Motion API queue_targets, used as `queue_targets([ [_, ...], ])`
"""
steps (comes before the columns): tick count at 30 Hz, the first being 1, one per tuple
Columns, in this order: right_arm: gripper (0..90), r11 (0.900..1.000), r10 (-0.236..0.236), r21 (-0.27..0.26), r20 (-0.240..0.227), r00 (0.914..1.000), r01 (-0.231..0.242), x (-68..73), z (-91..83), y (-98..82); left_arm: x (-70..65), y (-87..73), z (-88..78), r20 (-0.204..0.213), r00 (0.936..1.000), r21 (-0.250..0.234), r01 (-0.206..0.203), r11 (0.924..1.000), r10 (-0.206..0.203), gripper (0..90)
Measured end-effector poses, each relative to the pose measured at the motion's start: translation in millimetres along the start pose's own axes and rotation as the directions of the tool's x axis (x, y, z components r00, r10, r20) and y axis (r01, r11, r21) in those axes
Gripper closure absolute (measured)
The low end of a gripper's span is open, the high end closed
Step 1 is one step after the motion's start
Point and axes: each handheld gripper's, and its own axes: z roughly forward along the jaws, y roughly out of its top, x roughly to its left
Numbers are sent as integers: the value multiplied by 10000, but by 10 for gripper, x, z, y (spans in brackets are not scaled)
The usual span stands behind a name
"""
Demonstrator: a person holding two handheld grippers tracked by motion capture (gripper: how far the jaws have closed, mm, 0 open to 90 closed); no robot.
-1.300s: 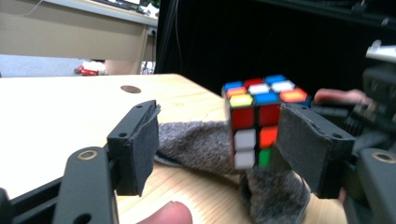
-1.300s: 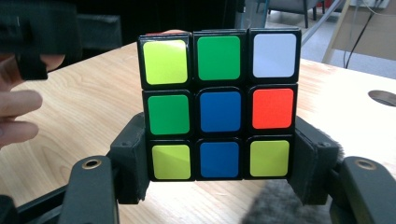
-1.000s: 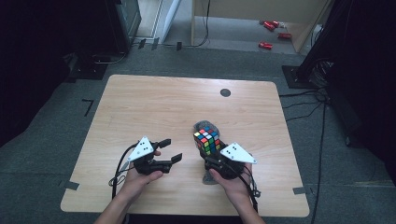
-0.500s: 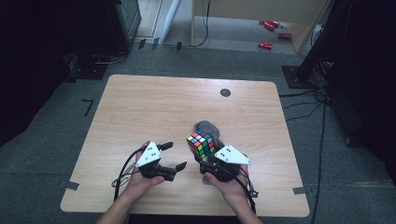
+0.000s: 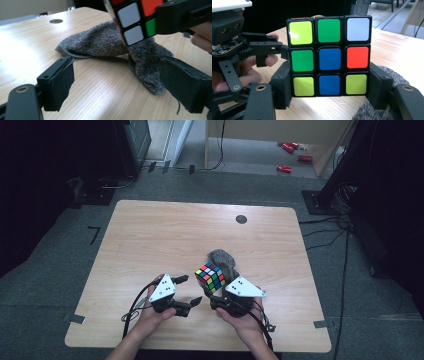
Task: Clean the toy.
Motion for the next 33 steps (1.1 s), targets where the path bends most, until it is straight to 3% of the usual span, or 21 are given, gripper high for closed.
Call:
queue_targets([
  [7, 345, 9997, 115, 206, -88, 9999, -114, 1, 12, 0, -60, 20, -22, -325, 9968, -255, -743, 9969, 734, 138],
  [11, 345, 9993, 248, 298, -280, 9993, -239, 18, 11, 6, -102, 26, -17, -624, 9903, -379, -1263, 9913, 1238, 140],
  [17, 345, 9961, 735, 537, -584, 9956, -703, -14, 24, 9, -109, 22, -12, -1055, 9819, -527, -1637, 9851, 1576, 143],
  [18, 345, 9926, 1087, 621, -751, 9912, -1042, -41, 27, 11, -113, 16, -9, -1123, 9799, -576, -1723, 9834, 1651, 147],
  [20, 345, 9905, 1256, 663, -863, 9883, -1201, -56, 28, 11, -131, -1, 7, -1435, 9700, -633, -2067, 9763, 1961, 148],
  [23, 345, 9838, 1692, 799, -1143, 9789, -1607, -91, 27, 16, -135, -19, 45, -1573, 9660, -533, -2158, 9750, 2052, 153],
  [26, 345, 9817, 1809, 815, -1183, 9764, -1720, -94, 15, 24, -126, -25, 70, -1652, 9655, -517, -2124, 9758, 2014, 161],
  [33, 345, 9677, 2443, 987, -1390, 9597, -2320, -140, -4, 40, -126, -51, 114, -1720, 9488, -734, -2807, 9570, 2651, 161],
])
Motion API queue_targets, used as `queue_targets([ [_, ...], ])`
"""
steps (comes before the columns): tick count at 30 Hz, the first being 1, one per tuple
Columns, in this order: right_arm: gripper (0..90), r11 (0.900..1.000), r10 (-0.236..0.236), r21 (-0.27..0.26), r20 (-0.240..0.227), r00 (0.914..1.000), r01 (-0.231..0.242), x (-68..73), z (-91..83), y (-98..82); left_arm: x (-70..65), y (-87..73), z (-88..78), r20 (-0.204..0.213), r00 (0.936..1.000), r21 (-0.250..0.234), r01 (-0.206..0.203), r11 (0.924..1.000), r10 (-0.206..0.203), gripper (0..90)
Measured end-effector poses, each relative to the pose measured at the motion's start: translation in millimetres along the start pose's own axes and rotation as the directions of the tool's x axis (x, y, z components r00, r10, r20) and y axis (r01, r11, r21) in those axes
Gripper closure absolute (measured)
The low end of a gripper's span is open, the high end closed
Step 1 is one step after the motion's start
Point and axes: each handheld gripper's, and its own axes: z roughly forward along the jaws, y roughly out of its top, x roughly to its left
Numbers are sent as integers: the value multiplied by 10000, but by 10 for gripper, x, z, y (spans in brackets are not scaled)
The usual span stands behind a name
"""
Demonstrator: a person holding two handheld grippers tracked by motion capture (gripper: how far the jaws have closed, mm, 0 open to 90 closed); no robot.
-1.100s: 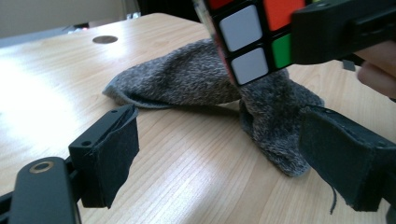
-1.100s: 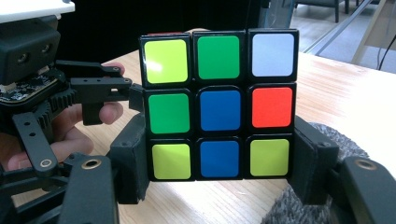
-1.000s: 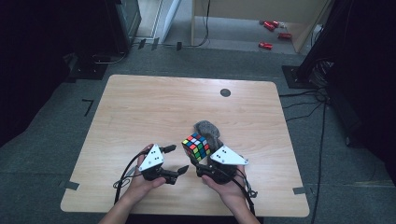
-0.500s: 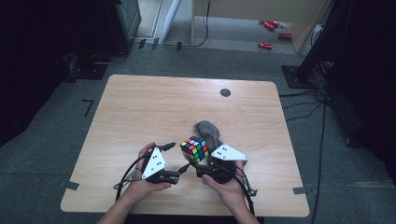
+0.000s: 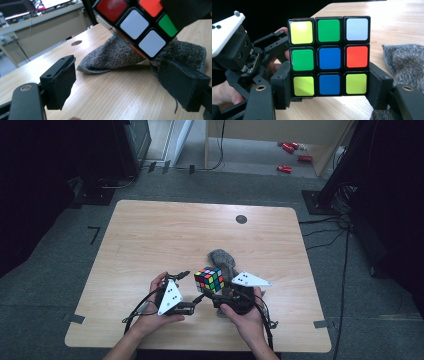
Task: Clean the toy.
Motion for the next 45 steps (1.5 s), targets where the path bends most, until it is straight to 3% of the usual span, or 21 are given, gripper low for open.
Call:
queue_targets([
  [5, 345, 9998, 95, 175, -103, 9999, -93, -4, -2, 5, -25, 37, -2, 182, 9998, 597, 89, 9982, -100, 160],
  [13, 345, 9985, 231, 505, -318, 9992, -215, 23, 33, -2, 25, 69, -54, 383, 9984, 261, 416, 9988, -426, 143],
  [21, 345, 9945, 621, 873, -533, 9966, -573, 11, 51, 3, -28, 46, -43, 252, 9991, -473, -318, 9984, 330, 171],
  [28, 344, 9916, 618, 1168, -438, 9971, -563, 21, 72, 1, -70, 35, -28, 403, 9962, -958, -734, 9927, 775, 176],
  [32, 345, 9863, 751, 1509, -486, 9960, -670, 22, 102, -8, -91, 29, -22, 676, 9945, -968, -727, 9926, 794, 241],
  [38, 343, 9820, 905, 1705, -460, 9948, -815, 6, 120, -10, -117, -2, -8, 612, 9913, -736, -1117, 9910, 1163, 285],
  [41, 278, 9828, 956, 1606, -231, 9951, -907, -8, 128, -11, -141, -4, -4, 520, 9909, -512, -1213, 9913, 1239, 336],
  [43, 249, 9833, 1305, 1338, -461, 9904, -1233, -55, 91, 15, -119, -1, -12, 486, 9937, -443, -992, 9941, 1013, 345],
  [45, 239, 9848, 1369, 1152, -546, 9891, -1299, -71, 64, 27, -106, -1, -16, 401, 9946, -402, -940, 9948, 956, 346],
])
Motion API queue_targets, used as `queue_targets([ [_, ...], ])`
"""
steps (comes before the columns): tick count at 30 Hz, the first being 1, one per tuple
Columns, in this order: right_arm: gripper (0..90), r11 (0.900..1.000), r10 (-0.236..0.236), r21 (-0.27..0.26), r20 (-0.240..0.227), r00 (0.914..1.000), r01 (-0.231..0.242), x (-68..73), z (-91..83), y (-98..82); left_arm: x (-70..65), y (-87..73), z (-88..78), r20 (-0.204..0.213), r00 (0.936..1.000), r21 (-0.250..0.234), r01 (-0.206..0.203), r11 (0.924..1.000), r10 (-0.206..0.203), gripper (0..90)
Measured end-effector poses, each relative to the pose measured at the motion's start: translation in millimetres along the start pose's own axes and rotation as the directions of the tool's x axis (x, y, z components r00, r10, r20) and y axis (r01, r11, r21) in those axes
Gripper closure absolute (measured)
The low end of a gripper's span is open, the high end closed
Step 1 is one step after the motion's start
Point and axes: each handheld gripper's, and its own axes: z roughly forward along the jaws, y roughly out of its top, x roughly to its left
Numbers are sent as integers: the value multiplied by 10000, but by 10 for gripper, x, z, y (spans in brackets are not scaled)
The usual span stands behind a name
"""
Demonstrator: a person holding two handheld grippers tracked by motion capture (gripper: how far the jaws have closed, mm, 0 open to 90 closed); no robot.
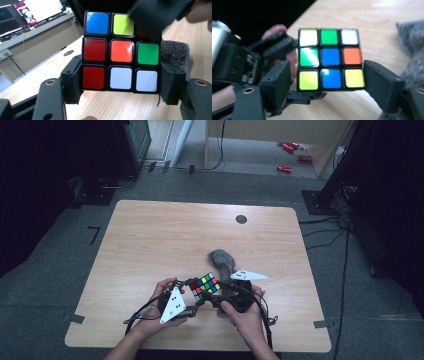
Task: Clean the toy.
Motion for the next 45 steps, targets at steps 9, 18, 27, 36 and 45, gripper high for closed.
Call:
queue_targets([
  [9, 243, 9710, -1407, -1731, 1431, 9797, 1647, -149, -208, 46, 257, -12, -85, 13, 9724, 563, 2330, 9708, -2334, 348],
  [18, 288, 9353, -3187, -452, 3239, 8908, 3511, -520, -122, -78, 491, -66, -177, -11, 9120, 776, 4089, 9093, -4101, 348],
  [27, 433, 9270, -3693, 408, 2708, 8889, 3727, -698, -95, -159, 492, -78, -175, 15, 9078, 832, 4178, 9047, -4193, 348],
  [36, 834, 9619, -2262, -581, 3804, 8967, 2673, -606, -92, -175, 498, -78, -179, -54, 9084, 832, 4171, 9050, -4182, 349],
  [45, 757, 9674, -1453, -1350, 3979, 9059, 2145, -333, -11, -240, 514, -74, -193, -63, 9063, 783, 4218, 9033, -4226, 349],
])
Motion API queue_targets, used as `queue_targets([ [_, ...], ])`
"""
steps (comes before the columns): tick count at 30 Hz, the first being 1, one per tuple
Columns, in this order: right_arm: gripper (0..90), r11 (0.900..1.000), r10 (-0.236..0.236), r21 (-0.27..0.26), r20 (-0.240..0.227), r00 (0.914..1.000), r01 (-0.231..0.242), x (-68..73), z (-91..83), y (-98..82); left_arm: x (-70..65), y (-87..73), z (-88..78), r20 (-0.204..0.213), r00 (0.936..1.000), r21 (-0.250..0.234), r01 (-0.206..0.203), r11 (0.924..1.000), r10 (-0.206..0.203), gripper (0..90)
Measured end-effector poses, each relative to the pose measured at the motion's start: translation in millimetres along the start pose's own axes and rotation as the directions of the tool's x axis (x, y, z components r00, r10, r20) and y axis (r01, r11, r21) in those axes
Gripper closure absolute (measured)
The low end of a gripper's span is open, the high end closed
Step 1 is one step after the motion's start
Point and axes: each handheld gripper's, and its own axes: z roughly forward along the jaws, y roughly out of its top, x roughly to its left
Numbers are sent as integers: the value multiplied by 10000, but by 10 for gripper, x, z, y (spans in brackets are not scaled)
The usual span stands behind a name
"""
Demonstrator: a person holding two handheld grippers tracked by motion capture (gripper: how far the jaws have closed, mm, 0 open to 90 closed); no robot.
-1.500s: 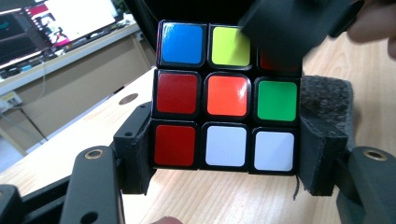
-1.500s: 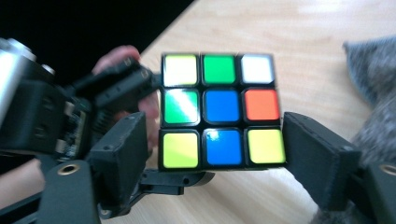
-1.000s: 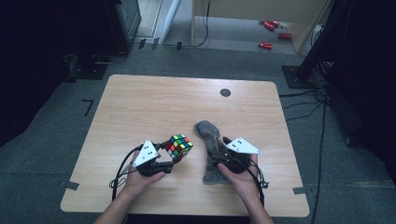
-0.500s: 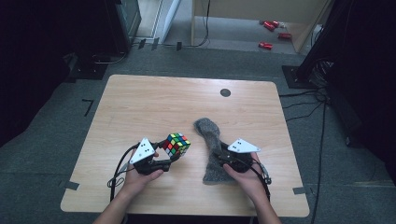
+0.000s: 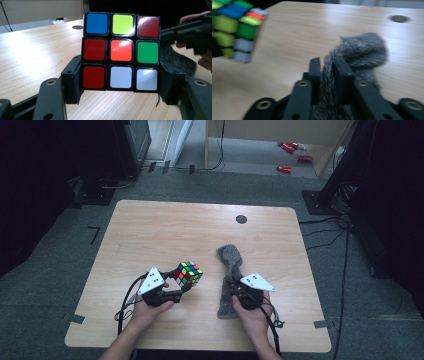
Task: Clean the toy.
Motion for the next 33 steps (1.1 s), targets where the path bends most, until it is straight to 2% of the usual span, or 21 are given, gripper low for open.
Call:
queue_targets([
  [1, 665, 9990, -447, 28, -546, 9975, 449, 99, 31, -7, -2, 1, -2, 2, 10000, 8, -18, 10000, 18, 349],
  [2, 665, 9990, -447, 28, -546, 9975, 449, 99, 31, -7, -2, 1, -2, 2, 10000, 8, -18, 10000, 18, 349],
  [4, 556, 9965, -832, -40, -1110, 9903, 832, 156, 65, -12, 0, 3, -6, 2, 10000, -1, -18, 10000, 18, 349],
  [5, 503, 9949, -1005, -79, -1243, 9871, 1003, 165, 73, -10, 6, 6, -13, 5, 10000, -9, -10, 10000, 10, 349],
  [7, 405, 9848, -1731, -348, -1339, 9757, 1700, 164, 57, 14, 14, 9, -21, 3, 10000, -33, 17, 10000, -17, 349],
  [8, 302, 9736, -2262, -632, -1445, 9633, 2191, 135, 14, 58, 18, 9, -23, 18, 10000, -47, 35, 10000, -35, 349],
  [9, 302, 9736, -2262, -632, -1445, 9633, 2191, 135, 14, 58, 24, 10, -27, 36, 10000, -55, 54, 10000, -54, 349],
  [11, 212, 9619, -2729, -683, -1747, 9460, 2649, 60, -24, 126, 36, 10, -30, 66, 9999, -51, 81, 10000, -81, 349],
  [12, 187, 9513, -3084, -651, -1979, 9305, 3014, -28, -26, 146, 38, 9, -28, 77, 9999, -50, 115, 9999, -115, 349],
  [13, 187, 9513, -3084, -651, -1979, 9305, 3014, -28, -26, 146, 40, 7, -24, 95, 9998, -42, 153, 9999, -153, 349],
  [16, 183, 9166, -3998, -750, -1764, 8995, 3927, -171, 6, 88, 34, 2, -11, 161, 9998, 16, 152, 9999, -153, 349],
  [17, 177, 8984, -4387, -649, -1783, 8808, 4343, -232, 54, 37, 31, -1, -5, 178, 9998, 50, 125, 9999, -125, 349],
  [19, 175, 8990, -4364, -555, -1968, 8780, 4344, -254, 78, 18, 21, -5, 5, 209, 9997, 94, 116, 9999, -118, 349],
  [20, 175, 9088, -4095, -243, -2445, 8790, 4166, -291, 122, -11, 15, -7, 8, 245, 9997, 129, 69, 9999, -72, 349],
  [22, 175, 9102, -4014, -46, -2560, 8794, 4141, -307, 139, -27, 11, -8, 10, 267, 9996, 132, 86, 9999, -89, 349],
  [24, 162, 9130, -3849, 321, -2627, 8848, 4067, -341, 174, -70, 8, -10, 14, 305, 9995, 139, 76, 9999, -80, 349],
  [26, 158, 9183, -3560, 867, -2458, 9016, 3862, -407, 228, -133, 6, -12, 16, 312, 9995, 157, 47, 9999, -52, 349],
  [28, 173, 9189, -3502, 977, -2445, 9042, 3823, -422, 239, -149, 2, -11, 16, 334, 9994, 150, 28, 9999, -33, 349],
  [31, 314, 9218, -3289, 1317, -2320, 9154, 3645, -416, 265, -169, -5, -16, 22, 346, 9994, 217, -21, 9998, 14, 349],
  [32, 459, 9223, -3142, 1513, -2420, 9180, 3556, -418, 284, -179, -8, -18, 26, 345, 9994, 239, -46, 9997, 38, 349],
  [33, 459, 9223, -3142, 1513, -2420, 9180, 3556, -418, 284, -179, -13, -19, 29, 347, 9994, 250, -50, 9997, 41, 349],
])
